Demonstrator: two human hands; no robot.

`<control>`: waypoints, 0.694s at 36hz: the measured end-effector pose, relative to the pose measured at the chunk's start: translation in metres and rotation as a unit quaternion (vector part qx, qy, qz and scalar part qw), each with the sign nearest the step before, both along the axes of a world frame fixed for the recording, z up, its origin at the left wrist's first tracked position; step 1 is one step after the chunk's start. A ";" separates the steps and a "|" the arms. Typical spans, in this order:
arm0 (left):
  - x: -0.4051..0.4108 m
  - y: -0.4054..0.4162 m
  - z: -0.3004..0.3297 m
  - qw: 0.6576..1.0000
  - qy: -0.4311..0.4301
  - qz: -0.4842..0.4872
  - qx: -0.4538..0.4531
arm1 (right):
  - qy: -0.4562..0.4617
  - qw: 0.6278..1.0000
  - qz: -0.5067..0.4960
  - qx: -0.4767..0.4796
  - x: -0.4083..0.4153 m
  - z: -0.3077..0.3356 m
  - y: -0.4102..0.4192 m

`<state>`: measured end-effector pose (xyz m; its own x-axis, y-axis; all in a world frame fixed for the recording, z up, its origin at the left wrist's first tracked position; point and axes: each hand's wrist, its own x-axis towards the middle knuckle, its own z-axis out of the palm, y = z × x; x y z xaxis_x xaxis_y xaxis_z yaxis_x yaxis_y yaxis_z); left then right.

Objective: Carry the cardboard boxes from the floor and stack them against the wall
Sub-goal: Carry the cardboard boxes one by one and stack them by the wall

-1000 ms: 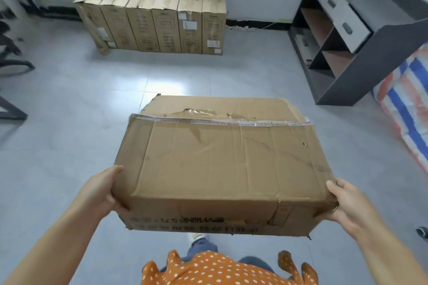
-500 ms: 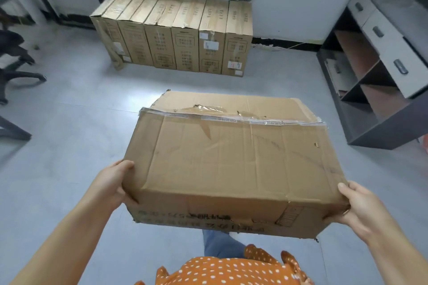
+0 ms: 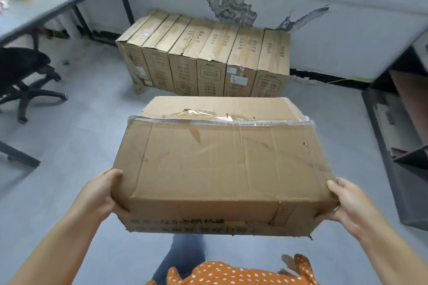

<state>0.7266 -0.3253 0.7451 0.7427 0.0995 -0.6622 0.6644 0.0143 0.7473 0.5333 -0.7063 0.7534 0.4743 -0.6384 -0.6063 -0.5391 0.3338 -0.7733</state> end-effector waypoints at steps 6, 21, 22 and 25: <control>0.124 -0.048 -0.007 1.000 -0.003 -0.030 -0.002 | -0.007 1.000 -0.019 0.010 0.104 -0.011 -0.038; 0.397 -0.241 0.004 0.992 -0.012 -0.112 0.059 | -0.014 0.990 -0.139 0.012 0.301 -0.006 -0.162; 0.411 -0.258 0.001 0.991 -0.014 -0.115 0.060 | -0.011 0.989 -0.146 0.008 0.312 -0.007 -0.179; 0.450 -0.310 -0.009 0.989 -0.001 -0.132 0.068 | -0.005 0.988 -0.152 -0.002 0.346 -0.011 -0.232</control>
<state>1.1762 -0.6357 0.7365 0.7558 -0.0104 -0.6547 0.6301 -0.2608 0.7314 0.8791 -0.9388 0.7421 0.2653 -0.7552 -0.5994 -0.4063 0.4763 -0.7798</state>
